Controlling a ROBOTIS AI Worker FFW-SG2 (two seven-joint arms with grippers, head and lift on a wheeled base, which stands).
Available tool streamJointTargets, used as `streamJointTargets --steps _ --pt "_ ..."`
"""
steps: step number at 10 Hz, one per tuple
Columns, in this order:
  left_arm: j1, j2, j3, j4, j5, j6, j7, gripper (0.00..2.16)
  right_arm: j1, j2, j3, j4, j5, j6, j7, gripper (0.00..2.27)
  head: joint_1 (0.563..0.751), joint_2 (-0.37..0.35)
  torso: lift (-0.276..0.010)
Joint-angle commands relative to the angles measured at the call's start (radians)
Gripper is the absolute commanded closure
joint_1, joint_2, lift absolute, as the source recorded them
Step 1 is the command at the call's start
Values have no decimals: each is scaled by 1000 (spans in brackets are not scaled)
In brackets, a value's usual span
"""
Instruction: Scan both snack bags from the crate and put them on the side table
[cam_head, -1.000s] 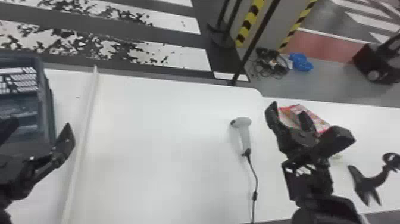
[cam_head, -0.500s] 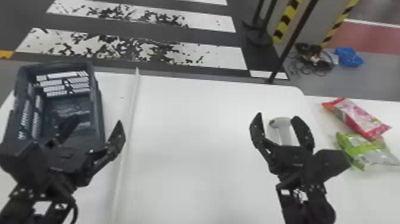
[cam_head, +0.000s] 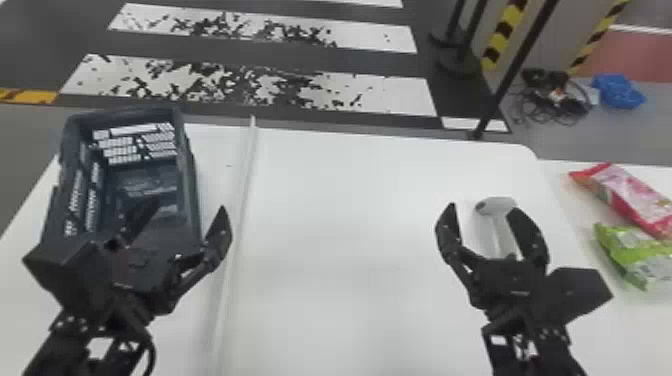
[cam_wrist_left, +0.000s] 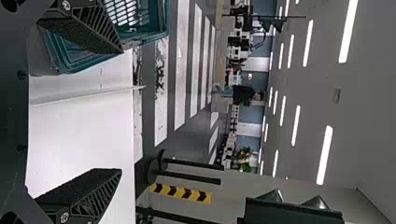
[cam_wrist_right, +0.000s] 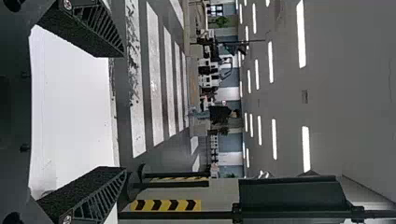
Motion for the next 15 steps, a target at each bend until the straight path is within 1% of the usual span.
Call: streamJointTargets --steps 1,5,15 --pt "6 -2 3 -8 -2 0 0 87 1 -2 -1 2 -1 -1 -2 63 695 -107 -87" --pt "13 -3 11 -14 -7 0 11 87 5 -5 -11 3 0 2 -4 66 695 -106 -87" --pt "2 -3 12 0 -1 0 14 87 8 0 -8 3 0 -4 -4 76 695 -103 -87"
